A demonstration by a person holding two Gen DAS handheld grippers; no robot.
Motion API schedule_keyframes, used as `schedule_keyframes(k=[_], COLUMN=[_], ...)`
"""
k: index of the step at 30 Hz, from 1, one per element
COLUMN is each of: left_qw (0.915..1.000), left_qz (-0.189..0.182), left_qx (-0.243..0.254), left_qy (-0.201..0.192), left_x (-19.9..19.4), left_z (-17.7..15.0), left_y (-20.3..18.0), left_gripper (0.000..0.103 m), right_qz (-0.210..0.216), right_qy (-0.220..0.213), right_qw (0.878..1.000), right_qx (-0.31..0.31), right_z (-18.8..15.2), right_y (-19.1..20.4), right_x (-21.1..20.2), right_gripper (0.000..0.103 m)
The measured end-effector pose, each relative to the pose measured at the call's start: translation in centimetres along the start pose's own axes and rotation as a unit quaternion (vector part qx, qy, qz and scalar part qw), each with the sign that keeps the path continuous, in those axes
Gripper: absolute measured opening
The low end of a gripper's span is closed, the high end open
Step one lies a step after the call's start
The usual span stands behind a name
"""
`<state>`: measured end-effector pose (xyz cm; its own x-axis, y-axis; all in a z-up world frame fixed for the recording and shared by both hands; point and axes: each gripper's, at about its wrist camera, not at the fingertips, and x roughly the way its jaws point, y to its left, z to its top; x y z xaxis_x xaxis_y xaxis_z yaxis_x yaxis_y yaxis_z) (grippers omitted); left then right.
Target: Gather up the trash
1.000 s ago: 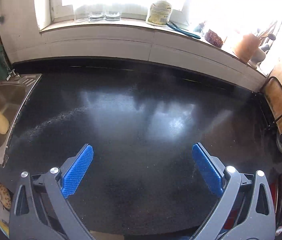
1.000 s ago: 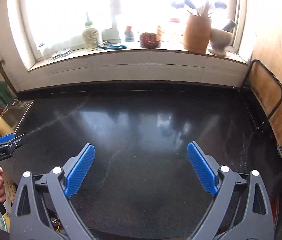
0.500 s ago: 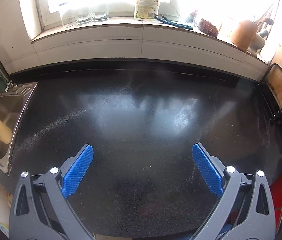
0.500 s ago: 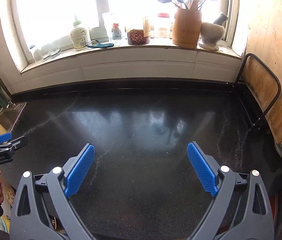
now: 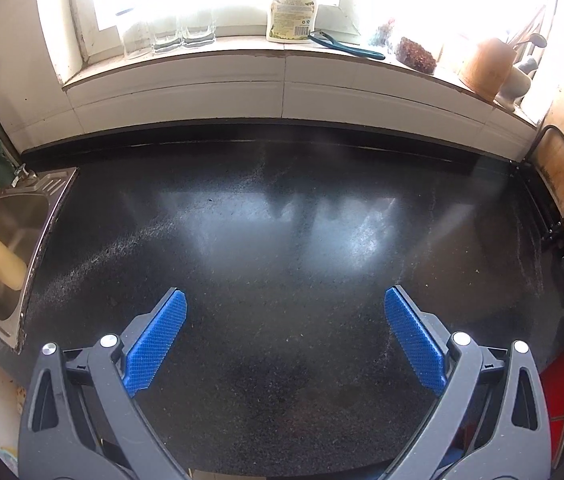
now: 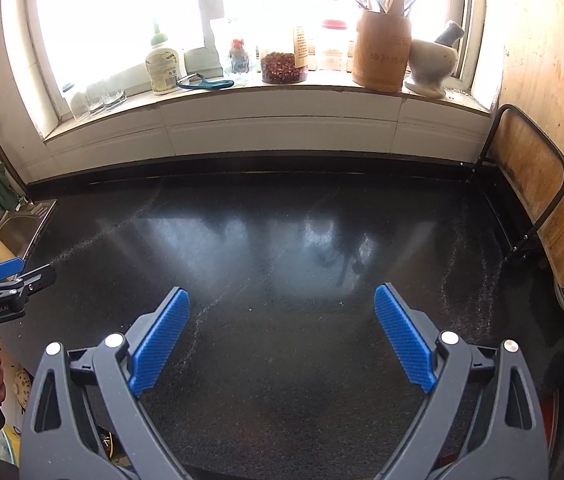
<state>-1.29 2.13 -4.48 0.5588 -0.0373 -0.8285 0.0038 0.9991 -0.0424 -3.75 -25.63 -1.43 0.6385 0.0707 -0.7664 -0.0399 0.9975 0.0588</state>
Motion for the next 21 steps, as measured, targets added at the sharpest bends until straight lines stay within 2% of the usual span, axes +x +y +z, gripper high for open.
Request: schedule_keyframes(k=[21], left_qw=[1.0000], left_qz=[0.004], left_qx=[0.001], left_qy=[0.004], left_x=[-0.07], left_z=[-0.50], left_y=[-0.02], left_gripper=[0.096], right_qz=[0.006], right_qy=[0.002], right_qw=[1.000], right_qx=[0.003], right_z=[-0.50], right_y=[-0.20], right_x=[0.30], right_gripper=[0.091])
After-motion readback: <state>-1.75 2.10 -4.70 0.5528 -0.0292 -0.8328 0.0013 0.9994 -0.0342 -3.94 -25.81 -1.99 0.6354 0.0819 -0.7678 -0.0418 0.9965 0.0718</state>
